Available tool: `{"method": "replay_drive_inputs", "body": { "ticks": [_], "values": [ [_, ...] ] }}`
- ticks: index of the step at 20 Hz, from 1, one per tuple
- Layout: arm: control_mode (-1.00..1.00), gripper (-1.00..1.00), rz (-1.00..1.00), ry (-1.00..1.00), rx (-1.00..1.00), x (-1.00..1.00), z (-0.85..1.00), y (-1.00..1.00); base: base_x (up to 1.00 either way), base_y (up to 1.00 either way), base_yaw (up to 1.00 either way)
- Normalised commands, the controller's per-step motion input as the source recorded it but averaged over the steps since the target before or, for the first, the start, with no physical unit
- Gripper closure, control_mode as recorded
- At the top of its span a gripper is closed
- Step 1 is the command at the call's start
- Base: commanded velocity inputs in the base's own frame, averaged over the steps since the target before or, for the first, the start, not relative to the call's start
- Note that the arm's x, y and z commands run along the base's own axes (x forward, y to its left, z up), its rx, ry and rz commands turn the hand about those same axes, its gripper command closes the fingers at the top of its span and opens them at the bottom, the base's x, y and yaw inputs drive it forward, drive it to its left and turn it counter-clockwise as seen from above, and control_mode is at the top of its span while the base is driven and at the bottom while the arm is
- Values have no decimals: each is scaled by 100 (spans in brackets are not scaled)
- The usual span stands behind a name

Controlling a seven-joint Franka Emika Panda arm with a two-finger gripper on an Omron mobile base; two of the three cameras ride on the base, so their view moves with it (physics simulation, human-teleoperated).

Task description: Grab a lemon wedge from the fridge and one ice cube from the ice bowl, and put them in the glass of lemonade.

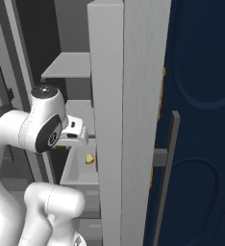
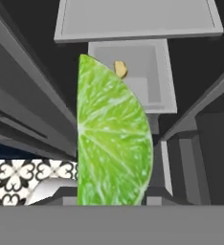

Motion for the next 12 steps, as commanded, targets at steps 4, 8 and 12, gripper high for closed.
{"method": "replay_drive_inputs", "body": {
  "ticks": [4, 8, 12],
  "values": [
    [100, 100, 0, 0, 0, 0, 0, 0, -100, 9, 2],
    [100, 100, 0, 0, 0, 0, 0, 0, -92, 83, 26],
    [100, 100, 0, 0, 0, 0, 0, 0, -6, 100, 57]
  ]
}}
